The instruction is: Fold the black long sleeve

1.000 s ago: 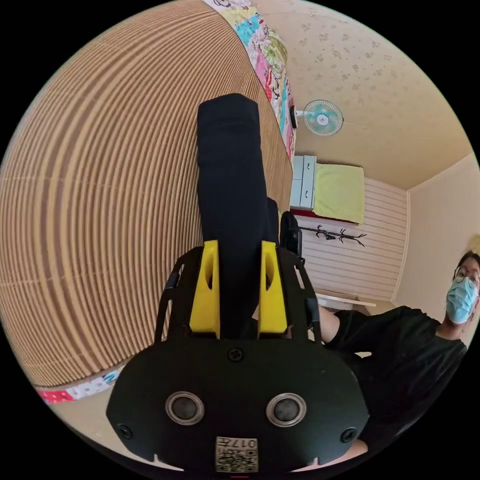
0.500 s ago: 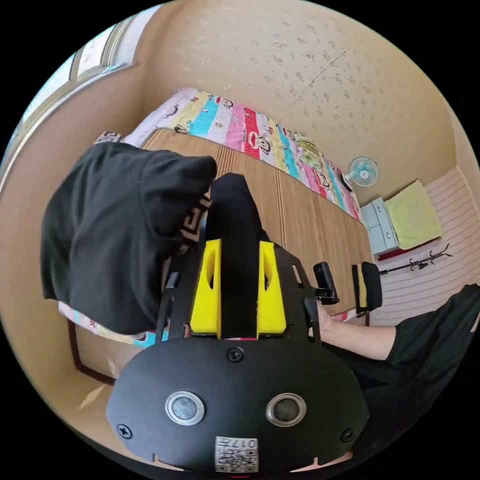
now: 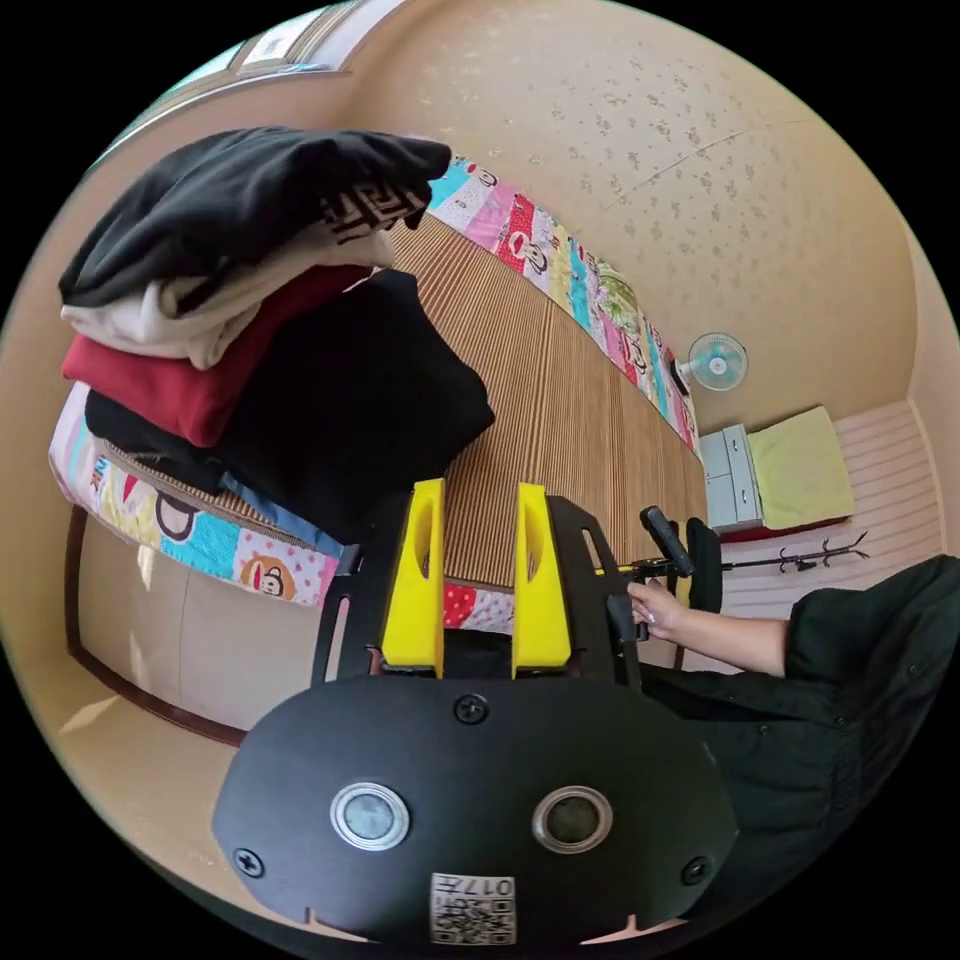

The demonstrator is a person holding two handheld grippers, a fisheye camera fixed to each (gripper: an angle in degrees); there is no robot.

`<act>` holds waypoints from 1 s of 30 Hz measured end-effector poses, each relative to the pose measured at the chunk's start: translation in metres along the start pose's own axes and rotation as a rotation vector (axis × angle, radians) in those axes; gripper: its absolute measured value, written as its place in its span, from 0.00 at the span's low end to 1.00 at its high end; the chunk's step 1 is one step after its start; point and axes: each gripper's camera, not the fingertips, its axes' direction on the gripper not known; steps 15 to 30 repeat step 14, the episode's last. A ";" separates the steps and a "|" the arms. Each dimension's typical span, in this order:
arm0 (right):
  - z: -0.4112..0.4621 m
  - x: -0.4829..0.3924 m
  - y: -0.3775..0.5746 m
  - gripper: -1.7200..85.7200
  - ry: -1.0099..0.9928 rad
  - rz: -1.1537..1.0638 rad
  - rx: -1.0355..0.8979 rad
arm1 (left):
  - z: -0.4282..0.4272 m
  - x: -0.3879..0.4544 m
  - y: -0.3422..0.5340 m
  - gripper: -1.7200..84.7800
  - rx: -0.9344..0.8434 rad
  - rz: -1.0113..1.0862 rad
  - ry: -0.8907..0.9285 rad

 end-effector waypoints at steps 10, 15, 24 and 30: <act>-0.124 0.059 0.176 0.03 0.339 0.287 0.501 | -0.003 0.168 -0.119 0.14 0.186 0.419 0.018; -0.123 0.047 0.243 0.03 0.583 0.392 0.736 | 0.019 0.257 -0.111 0.13 0.213 0.509 0.096; -0.123 0.047 0.243 0.03 0.583 0.392 0.736 | 0.019 0.257 -0.111 0.13 0.213 0.509 0.096; -0.123 0.047 0.243 0.03 0.583 0.392 0.736 | 0.019 0.257 -0.111 0.13 0.213 0.509 0.096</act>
